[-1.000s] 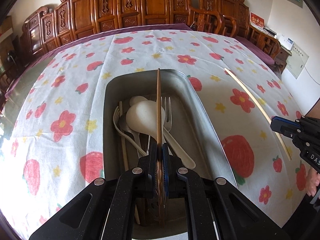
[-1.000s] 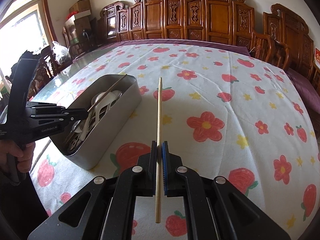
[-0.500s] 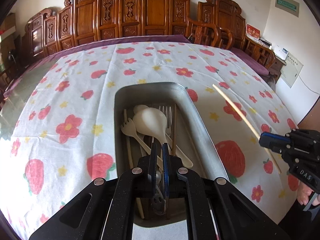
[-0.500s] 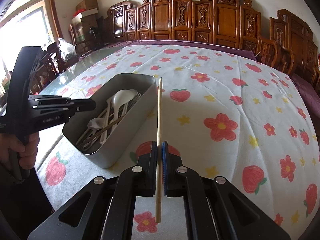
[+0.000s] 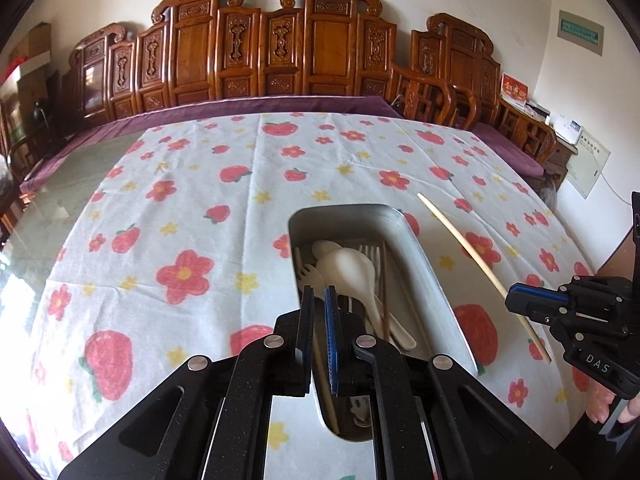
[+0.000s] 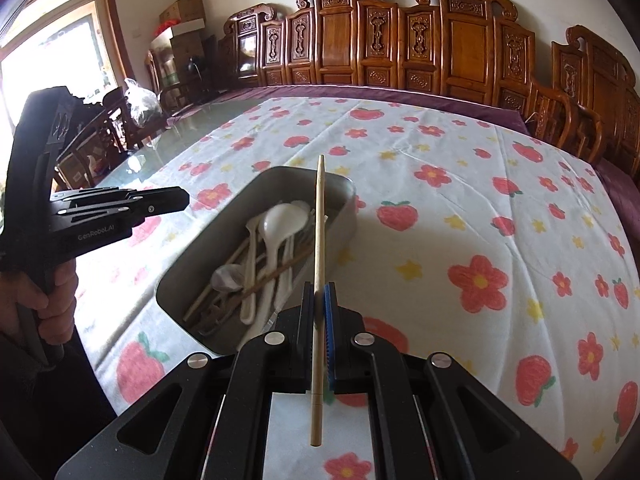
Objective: Organize utensils
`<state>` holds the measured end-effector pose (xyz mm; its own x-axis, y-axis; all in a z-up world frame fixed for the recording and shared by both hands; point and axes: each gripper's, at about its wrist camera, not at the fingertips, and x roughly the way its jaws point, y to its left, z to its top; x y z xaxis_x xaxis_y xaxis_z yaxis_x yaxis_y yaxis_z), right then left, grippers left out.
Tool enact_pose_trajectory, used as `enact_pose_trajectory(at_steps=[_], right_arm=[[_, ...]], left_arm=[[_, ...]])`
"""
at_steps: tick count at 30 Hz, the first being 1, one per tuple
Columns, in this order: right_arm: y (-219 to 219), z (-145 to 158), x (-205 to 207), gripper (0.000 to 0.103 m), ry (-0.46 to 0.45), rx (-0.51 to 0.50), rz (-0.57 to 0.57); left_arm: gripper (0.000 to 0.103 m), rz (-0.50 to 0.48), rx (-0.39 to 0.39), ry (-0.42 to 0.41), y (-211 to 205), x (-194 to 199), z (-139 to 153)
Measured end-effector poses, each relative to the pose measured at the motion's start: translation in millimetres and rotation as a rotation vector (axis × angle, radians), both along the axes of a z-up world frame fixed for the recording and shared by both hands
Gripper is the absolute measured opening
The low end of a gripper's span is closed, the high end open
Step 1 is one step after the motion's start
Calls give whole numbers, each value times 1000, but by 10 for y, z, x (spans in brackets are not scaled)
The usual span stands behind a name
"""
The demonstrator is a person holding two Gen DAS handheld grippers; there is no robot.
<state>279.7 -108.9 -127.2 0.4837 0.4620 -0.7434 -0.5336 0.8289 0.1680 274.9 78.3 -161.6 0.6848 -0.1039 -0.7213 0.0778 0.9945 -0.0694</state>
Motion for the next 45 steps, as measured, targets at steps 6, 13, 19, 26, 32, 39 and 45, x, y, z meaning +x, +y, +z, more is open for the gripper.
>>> enact_pose_trajectory(at_steps=[6,13,19,26,32,39,45], right_arm=[[339,-5,102,6,26,34,10],[698,-139,221,6,75,38,-3],[873,-314,321,6,129,26,-39],[921,-468,415,8,196,80,-63],[905,-435,377,9,174,93,-36],[645,-201,223,9,88,98,-48],[316,84,-24,15,3,75,-91]], left_arm=[[5,23,3,-14,153,-7,61],[5,37,-11,-18,264,-11,85],[5,38,-12,-18,289,-6,87],[5,47,-14,-17,329,-4,95],[5,49,-12,-16,331,-2,87],[7,47,-2,-21,276,-54,116],[30,33,17,-36,94,-188,203]])
